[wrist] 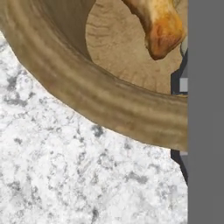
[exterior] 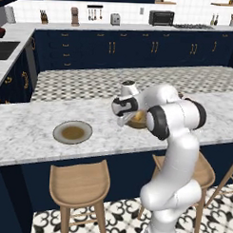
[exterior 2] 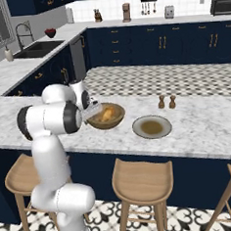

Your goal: Pick the chicken drumstick and garlic from their plates and place them in the bowl. Then put the bowl in the fridge.

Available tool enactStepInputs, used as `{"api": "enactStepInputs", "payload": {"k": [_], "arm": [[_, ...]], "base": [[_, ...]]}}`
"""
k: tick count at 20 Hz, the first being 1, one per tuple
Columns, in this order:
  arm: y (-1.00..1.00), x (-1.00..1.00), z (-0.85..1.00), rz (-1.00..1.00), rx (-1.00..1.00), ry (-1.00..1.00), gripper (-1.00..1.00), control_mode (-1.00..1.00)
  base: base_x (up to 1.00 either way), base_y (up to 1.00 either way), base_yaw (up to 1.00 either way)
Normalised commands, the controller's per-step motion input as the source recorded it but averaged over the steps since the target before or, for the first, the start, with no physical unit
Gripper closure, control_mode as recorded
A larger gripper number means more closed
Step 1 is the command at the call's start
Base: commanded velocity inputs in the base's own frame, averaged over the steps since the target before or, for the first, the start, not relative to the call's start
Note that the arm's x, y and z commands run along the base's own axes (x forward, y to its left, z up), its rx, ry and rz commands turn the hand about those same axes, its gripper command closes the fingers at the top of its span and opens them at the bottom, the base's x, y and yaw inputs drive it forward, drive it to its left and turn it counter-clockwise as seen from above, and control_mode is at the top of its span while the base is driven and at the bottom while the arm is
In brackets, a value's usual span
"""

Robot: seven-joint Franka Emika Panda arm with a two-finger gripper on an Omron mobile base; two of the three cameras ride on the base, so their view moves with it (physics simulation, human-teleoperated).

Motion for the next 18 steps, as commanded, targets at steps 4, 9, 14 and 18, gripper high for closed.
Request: {"api": "enactStepInputs", "payload": {"k": [4, 9, 14, 18], "arm": [[-0.15, -1.00, 1.00, 0.16, 0.01, -0.12, 1.00, -1.00], [0.01, -1.00, 0.96, 0.16, 0.00, -0.06, 1.00, -1.00], [0.00, -1.00, 0.66, 0.11, 0.00, -0.02, 1.00, -1.00], [0.00, -1.00, 0.31, 0.08, 0.00, 0.04, 1.00, -1.00]], "base": [[0.00, 0.00, 0.00], [0.00, 0.00, 0.00], [0.00, 0.00, 0.00], [0.00, 0.00, 0.00]]}}
